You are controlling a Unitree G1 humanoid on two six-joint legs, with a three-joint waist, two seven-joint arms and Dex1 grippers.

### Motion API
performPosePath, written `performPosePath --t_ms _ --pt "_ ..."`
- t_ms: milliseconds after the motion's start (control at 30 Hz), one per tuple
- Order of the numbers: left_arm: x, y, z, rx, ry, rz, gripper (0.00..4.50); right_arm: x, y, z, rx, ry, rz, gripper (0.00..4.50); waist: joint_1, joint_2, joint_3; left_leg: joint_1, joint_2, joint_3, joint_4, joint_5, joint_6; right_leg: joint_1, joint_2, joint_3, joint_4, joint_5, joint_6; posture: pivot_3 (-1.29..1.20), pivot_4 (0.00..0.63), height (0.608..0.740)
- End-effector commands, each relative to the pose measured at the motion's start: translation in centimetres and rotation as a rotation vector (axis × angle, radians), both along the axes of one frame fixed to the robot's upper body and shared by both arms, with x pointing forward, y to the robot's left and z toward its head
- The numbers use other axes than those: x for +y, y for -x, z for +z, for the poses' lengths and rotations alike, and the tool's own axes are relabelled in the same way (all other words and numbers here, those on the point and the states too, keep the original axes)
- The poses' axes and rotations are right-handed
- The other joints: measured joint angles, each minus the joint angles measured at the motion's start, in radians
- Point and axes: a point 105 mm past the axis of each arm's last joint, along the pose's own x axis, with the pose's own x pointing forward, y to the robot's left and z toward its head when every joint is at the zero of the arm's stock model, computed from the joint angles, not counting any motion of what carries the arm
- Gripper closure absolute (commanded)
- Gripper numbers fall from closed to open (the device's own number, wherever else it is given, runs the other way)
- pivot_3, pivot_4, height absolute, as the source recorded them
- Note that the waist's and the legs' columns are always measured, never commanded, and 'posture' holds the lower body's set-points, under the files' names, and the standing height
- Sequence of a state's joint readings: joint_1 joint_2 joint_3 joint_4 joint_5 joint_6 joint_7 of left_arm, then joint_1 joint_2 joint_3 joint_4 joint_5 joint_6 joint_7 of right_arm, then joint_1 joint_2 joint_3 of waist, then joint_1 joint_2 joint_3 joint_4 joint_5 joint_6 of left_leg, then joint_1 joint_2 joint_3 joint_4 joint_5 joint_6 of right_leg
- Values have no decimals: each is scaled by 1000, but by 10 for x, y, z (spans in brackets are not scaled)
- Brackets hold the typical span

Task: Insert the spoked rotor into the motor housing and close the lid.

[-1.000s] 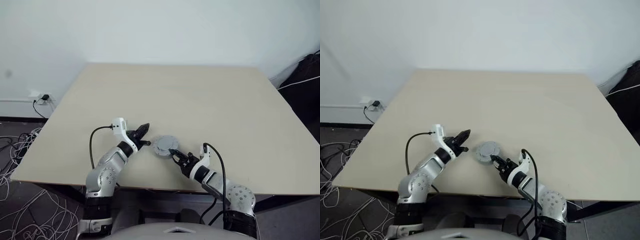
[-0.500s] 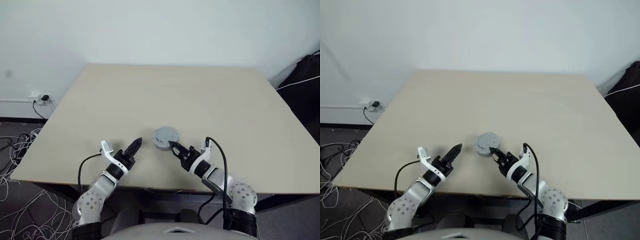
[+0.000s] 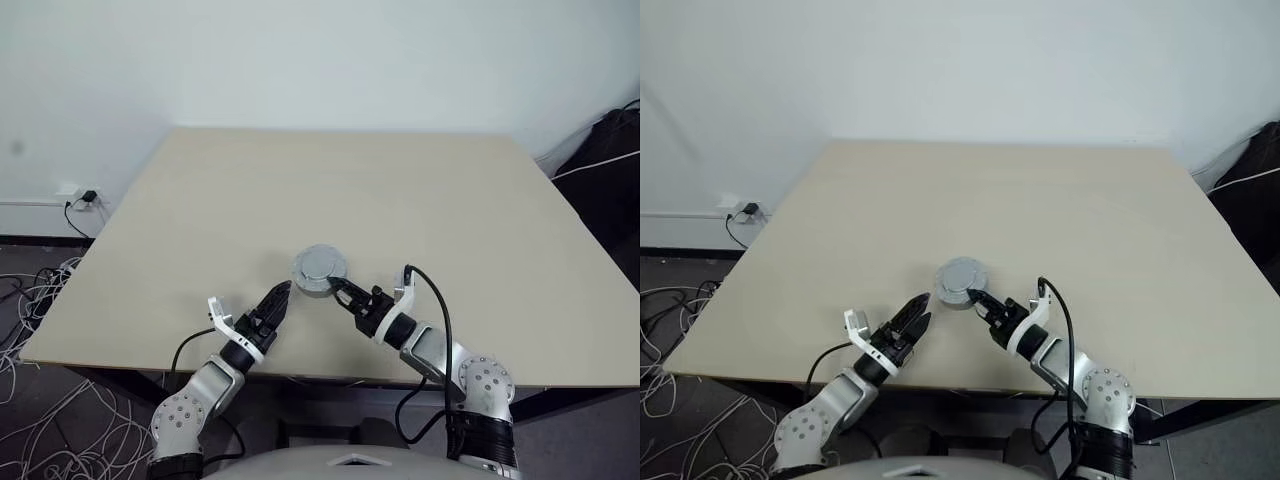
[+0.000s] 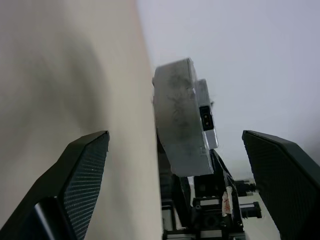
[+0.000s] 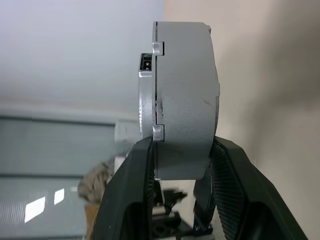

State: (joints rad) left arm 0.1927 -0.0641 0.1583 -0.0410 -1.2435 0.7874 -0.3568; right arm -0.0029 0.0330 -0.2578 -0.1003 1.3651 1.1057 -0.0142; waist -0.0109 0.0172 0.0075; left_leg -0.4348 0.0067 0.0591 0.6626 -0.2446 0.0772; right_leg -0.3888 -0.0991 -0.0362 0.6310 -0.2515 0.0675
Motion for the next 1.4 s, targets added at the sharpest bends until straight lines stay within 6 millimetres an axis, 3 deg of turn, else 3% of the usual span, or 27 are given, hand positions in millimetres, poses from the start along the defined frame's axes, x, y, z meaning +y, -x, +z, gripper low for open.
performPosePath --t_ms 33,700,933,1133,1367,1400 --pt "-24 -2 13 -17 148 -16 0 8 0 28 -106 -55 43 3228 0 0 0 0 0 0 0 0 0 0 0 0 0 0 0 0 0 740" --pt "-28 -7 12 13 217 9 0 17 15 25 -66 -48 113 3228 0 0 0 0 0 0 0 0 0 0 0 1 0 1 -1 0 0 740" --pt "-26 -6 12 16 217 18 2256 13 13 22 -54 -37 89 3228 0 0 0 0 0 0 0 0 0 0 0 1 0 1 -1 0 0 740" --pt "-24 -5 14 14 217 32 2343 5 6 14 -67 71 33 3228 0 0 0 0 0 1 1 0 0 0 0 1 0 1 -1 0 0 740" --pt "-22 -7 16 2 196 56 2344 3 5 19 -147 118 30 3228 1 -1 0 0 0 1 1 0 0 0 1 1 -1 1 -1 0 0 740" --pt "-21 -8 16 -2 193 60 2344 2 4 20 -153 111 24 2878 1 -1 0 0 0 1 1 0 0 0 1 1 -1 1 -1 0 0 740"
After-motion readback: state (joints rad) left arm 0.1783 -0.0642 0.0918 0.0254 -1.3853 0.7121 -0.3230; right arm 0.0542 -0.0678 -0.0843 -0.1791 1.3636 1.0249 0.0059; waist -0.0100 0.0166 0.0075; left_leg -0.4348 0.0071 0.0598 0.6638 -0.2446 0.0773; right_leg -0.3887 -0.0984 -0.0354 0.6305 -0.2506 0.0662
